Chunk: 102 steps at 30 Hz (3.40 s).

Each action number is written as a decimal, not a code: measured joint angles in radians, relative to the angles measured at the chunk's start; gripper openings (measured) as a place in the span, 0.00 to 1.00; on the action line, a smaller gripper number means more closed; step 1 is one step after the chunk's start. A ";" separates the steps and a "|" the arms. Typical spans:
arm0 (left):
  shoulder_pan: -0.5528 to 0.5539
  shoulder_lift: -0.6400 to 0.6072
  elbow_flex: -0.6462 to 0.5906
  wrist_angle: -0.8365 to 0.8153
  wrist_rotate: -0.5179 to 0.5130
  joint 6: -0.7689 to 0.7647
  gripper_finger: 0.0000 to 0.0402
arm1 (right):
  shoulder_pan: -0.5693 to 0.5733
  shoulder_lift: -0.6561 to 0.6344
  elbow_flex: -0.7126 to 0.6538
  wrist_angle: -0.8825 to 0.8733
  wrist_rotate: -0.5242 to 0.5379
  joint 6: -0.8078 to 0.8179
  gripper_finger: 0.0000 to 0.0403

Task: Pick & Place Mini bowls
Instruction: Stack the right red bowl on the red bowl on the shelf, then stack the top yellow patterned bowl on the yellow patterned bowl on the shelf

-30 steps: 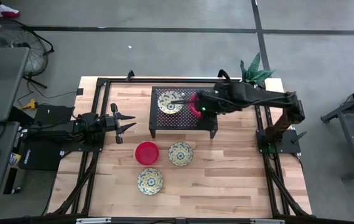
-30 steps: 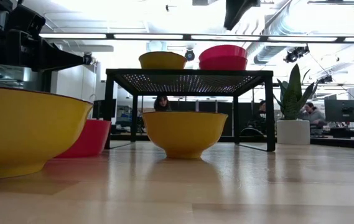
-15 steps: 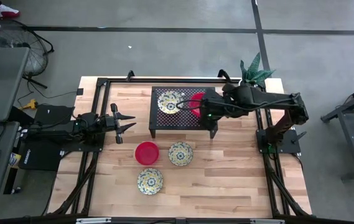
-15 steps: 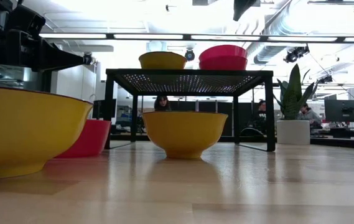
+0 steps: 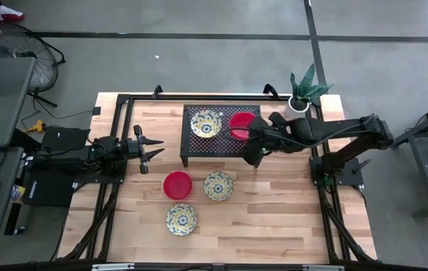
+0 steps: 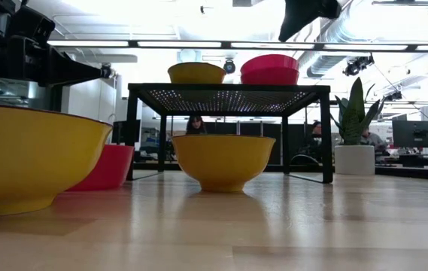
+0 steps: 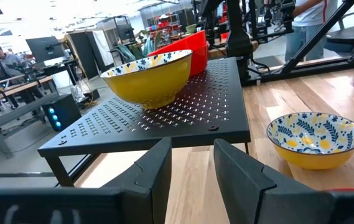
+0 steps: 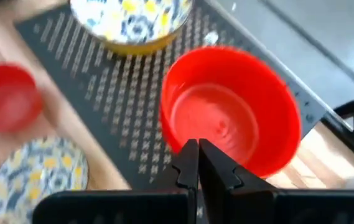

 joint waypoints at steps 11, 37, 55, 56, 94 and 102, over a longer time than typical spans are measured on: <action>0.000 0.000 0.000 0.000 0.000 0.000 0.29 | 0.033 -0.122 -0.318 0.397 0.228 -0.017 0.00; 0.000 0.000 0.000 0.000 0.000 0.000 0.29 | 0.073 -0.144 -0.457 0.668 0.375 -0.136 0.00; 0.000 0.000 0.000 0.000 0.000 0.000 0.29 | 0.105 0.034 -0.118 0.280 -0.224 -0.527 0.00; 0.000 0.000 0.000 0.000 0.000 0.000 0.29 | 0.113 0.046 -0.113 0.274 -0.238 -0.552 0.00; 0.000 0.000 0.000 0.000 0.000 0.000 0.29 | 0.244 0.505 0.064 0.287 -0.521 -0.559 0.13; 0.000 0.000 0.000 0.000 0.000 0.000 0.29 | 0.243 0.529 0.063 0.313 -0.470 -0.625 0.32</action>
